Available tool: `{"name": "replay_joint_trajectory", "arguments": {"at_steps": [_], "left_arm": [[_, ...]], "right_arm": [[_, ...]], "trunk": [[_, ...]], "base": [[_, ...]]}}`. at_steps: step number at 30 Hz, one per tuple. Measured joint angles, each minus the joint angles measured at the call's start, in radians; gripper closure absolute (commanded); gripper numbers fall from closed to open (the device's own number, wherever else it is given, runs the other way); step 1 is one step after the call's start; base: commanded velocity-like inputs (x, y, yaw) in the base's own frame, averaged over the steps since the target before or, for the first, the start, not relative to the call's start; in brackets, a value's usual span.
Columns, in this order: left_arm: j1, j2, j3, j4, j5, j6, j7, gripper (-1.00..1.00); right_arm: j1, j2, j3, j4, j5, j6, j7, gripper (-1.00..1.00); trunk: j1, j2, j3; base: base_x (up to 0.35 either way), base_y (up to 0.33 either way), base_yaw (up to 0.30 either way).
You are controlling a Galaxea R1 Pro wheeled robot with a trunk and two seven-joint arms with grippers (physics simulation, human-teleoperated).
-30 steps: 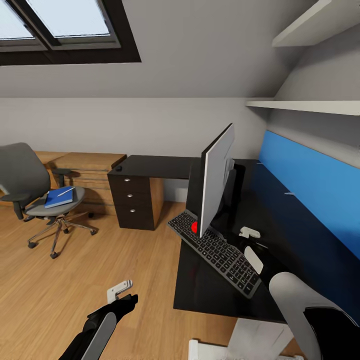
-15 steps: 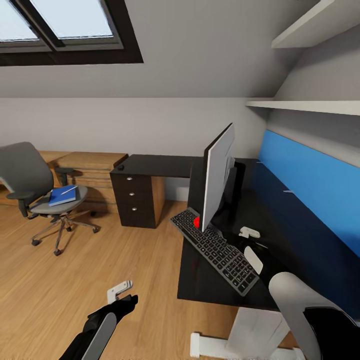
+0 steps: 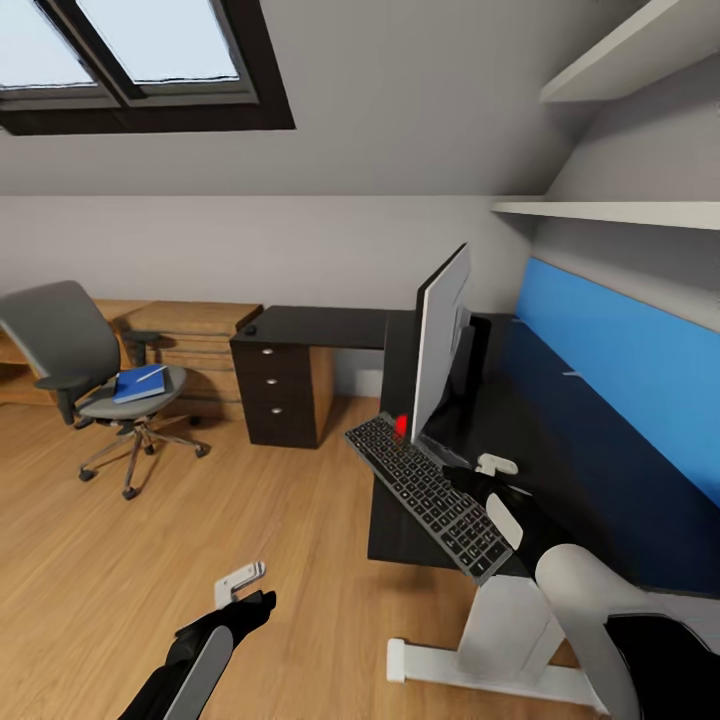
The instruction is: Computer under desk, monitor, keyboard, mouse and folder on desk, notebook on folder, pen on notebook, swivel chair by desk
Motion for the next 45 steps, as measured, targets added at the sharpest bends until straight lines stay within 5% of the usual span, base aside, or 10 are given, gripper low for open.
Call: {"name": "replay_joint_trajectory", "arguments": {"at_steps": [40, 45], "left_arm": [[0.000, -0.006, -0.001, 0.012, 0.001, -0.001, -0.001, -1.00], [0.000, -0.006, -0.001, 0.018, 0.001, -0.001, -0.001, -1.00]], "right_arm": [[0.000, 0.000, -0.001, 0.003, 0.007, -0.004, 0.002, -1.00], [0.000, 0.000, 0.000, 0.025, 0.006, -0.004, 0.002, -1.00]], "trunk": [[0.000, 0.000, 0.000], [-0.019, 0.035, 0.016]], "base": [[-0.144, 0.033, 0.000], [-0.002, 0.002, 0.000]]}}
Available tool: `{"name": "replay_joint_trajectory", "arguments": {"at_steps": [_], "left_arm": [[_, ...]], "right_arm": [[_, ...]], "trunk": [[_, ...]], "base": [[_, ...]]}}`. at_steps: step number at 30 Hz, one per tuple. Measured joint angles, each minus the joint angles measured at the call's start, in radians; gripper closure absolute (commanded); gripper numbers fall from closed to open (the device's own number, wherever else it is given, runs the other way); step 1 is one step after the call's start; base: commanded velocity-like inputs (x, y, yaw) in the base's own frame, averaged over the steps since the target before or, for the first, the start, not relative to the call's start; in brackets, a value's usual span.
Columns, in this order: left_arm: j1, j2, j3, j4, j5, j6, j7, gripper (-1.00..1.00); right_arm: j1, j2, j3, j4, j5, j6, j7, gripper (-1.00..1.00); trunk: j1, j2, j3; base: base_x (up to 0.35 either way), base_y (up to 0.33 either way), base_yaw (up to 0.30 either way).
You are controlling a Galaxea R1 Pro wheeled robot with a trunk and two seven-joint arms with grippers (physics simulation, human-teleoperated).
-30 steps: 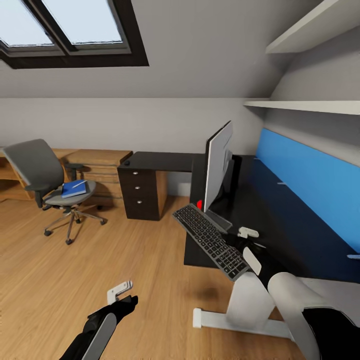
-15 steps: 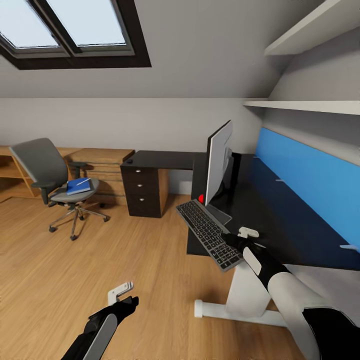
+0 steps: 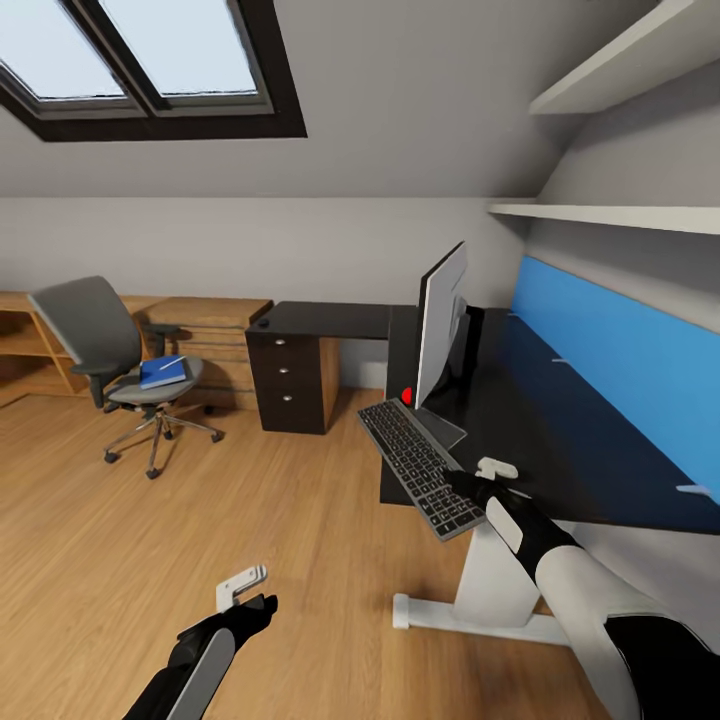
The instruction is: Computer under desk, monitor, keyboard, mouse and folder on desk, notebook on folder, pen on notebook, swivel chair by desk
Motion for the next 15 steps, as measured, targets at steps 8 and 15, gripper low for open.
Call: {"name": "replay_joint_trajectory", "arguments": {"at_steps": [8, 15], "left_arm": [[0.000, 0.000, 0.000, 0.002, 0.000, 0.000, 0.000, -1.00], [0.000, 0.000, -0.001, 0.007, 0.000, 0.000, 0.000, -1.00]], "right_arm": [[0.000, -0.001, -0.001, 0.035, 0.000, -0.002, 0.000, -1.00], [0.001, -0.003, -0.003, 0.047, -0.004, 0.001, -0.001, -1.00]], "trunk": [[-0.031, 0.056, 0.025], [-0.054, 0.098, 0.044]], "base": [[0.000, 0.000, 0.000], [0.000, 0.000, 0.000]]}}
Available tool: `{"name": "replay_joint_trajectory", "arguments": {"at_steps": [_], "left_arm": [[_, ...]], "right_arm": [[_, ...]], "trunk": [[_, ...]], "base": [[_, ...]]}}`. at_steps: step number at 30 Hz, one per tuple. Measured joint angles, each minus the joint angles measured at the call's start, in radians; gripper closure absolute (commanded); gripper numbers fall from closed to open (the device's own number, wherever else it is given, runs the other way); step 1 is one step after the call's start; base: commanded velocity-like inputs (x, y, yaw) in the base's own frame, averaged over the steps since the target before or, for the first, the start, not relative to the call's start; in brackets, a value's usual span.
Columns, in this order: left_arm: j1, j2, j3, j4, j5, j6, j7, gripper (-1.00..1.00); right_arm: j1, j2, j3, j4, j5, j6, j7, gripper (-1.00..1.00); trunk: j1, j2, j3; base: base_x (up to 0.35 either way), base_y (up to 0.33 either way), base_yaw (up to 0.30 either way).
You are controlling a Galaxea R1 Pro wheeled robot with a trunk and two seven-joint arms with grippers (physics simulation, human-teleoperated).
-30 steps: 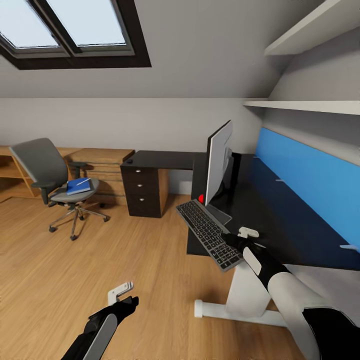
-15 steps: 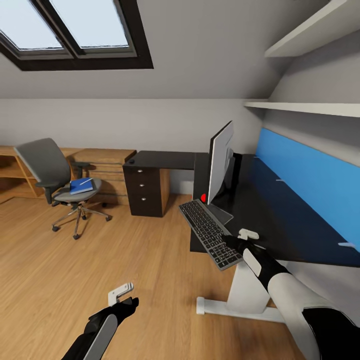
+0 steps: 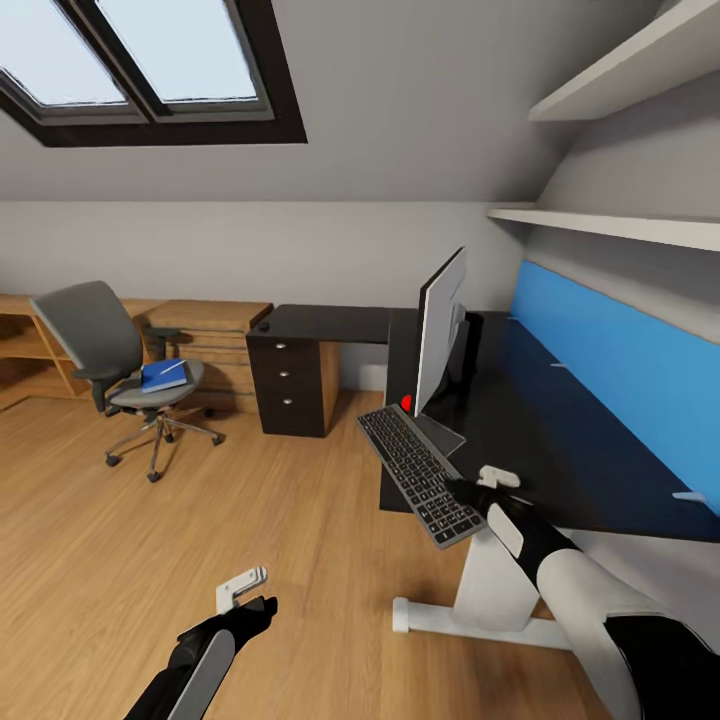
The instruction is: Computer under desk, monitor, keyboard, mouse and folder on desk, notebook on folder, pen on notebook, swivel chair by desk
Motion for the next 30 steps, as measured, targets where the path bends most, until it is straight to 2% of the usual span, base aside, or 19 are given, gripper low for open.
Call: {"name": "replay_joint_trajectory", "arguments": {"at_steps": [11, 20, 25, 27, 30], "left_arm": [[0.000, 0.000, -0.004, 0.028, -0.004, -0.001, -0.003, -1.00], [0.000, 0.000, -0.003, 0.028, -0.005, -0.002, -0.003, -1.00], [0.000, 0.000, -0.003, 0.029, -0.006, -0.002, -0.003, -1.00], [0.000, 0.000, -0.003, 0.028, -0.006, -0.002, -0.003, -1.00], [0.000, 0.000, -0.002, 0.029, -0.006, -0.002, -0.004, -1.00]], "right_arm": [[0.005, -0.005, -0.001, -0.028, -0.003, -0.003, 0.002, -1.00], [0.061, -0.006, -0.002, -0.153, -0.004, 0.015, 0.002, -1.00], [0.161, -0.006, -0.003, -0.346, -0.006, 0.094, -0.002, -1.00], [0.218, -0.006, -0.004, -0.456, -0.008, 0.125, -0.005, -1.00], [0.257, -0.005, -0.005, -0.532, -0.010, 0.156, -0.006, -1.00]], "trunk": [[0.000, 0.000, 0.000], [0.000, 0.000, 0.000], [0.000, 0.000, 0.000], [0.000, 0.000, 0.000], [0.000, 0.000, 0.000]], "base": [[0.000, 0.000, 0.000], [0.000, 0.000, 0.000], [0.000, 0.000, 0.000], [0.000, 0.000, 0.000], [0.000, 0.000, 0.000]]}}
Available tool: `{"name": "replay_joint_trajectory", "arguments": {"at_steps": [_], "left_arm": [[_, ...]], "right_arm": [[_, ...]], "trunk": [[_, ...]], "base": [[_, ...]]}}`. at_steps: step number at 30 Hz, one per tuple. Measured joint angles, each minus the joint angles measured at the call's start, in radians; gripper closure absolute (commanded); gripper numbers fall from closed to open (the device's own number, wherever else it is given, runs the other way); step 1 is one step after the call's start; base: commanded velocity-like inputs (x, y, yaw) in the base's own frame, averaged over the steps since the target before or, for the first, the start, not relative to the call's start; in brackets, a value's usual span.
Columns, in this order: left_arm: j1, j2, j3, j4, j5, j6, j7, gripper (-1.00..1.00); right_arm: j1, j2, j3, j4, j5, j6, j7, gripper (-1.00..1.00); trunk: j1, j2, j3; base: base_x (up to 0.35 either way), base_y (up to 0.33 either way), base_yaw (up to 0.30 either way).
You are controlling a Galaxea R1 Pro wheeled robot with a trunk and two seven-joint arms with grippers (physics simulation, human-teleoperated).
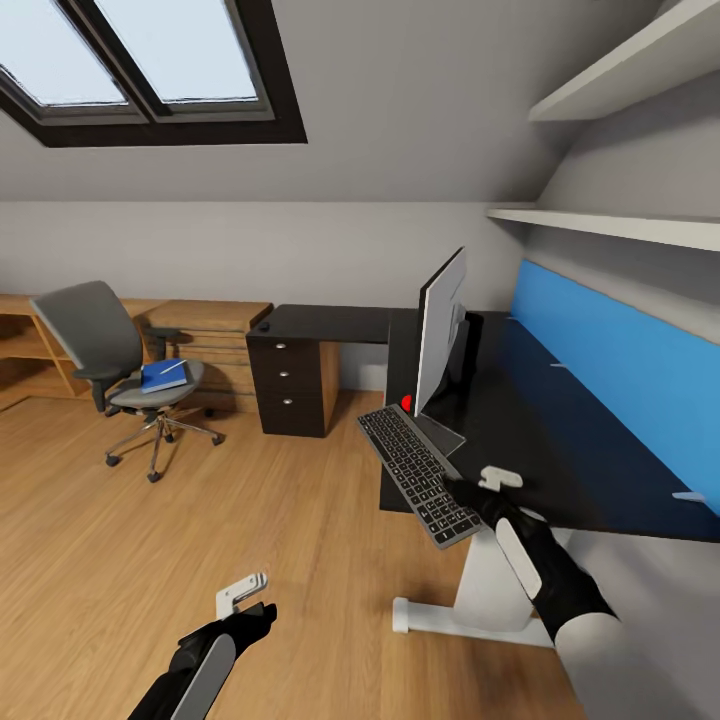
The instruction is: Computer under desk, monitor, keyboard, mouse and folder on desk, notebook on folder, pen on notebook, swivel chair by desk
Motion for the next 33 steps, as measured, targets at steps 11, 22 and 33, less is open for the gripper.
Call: {"name": "replay_joint_trajectory", "arguments": {"at_steps": [11, 22, 33], "left_arm": [[0.000, 0.000, 0.001, -0.001, 0.000, -0.001, -0.001, -1.00], [0.000, 0.000, 0.000, 0.000, 0.000, -0.001, 0.000, -1.00], [0.000, 0.000, 0.003, -0.001, 0.000, -0.002, 0.001, -1.00]], "right_arm": [[0.080, 0.001, 0.000, -0.124, -0.055, 0.029, 0.002, -1.00], [0.097, -0.001, -0.019, -0.146, -0.144, 0.040, 0.003, -1.00], [0.099, -0.052, -0.070, -0.103, -0.343, 0.047, 0.006, -1.00]], "trunk": [[0.000, 0.000, 0.000], [0.001, 0.000, 0.000], [0.000, 0.000, 0.000]], "base": [[-0.062, 0.019, 0.000], [-0.283, 0.115, 0.000], [-0.107, 0.035, 0.000]]}}
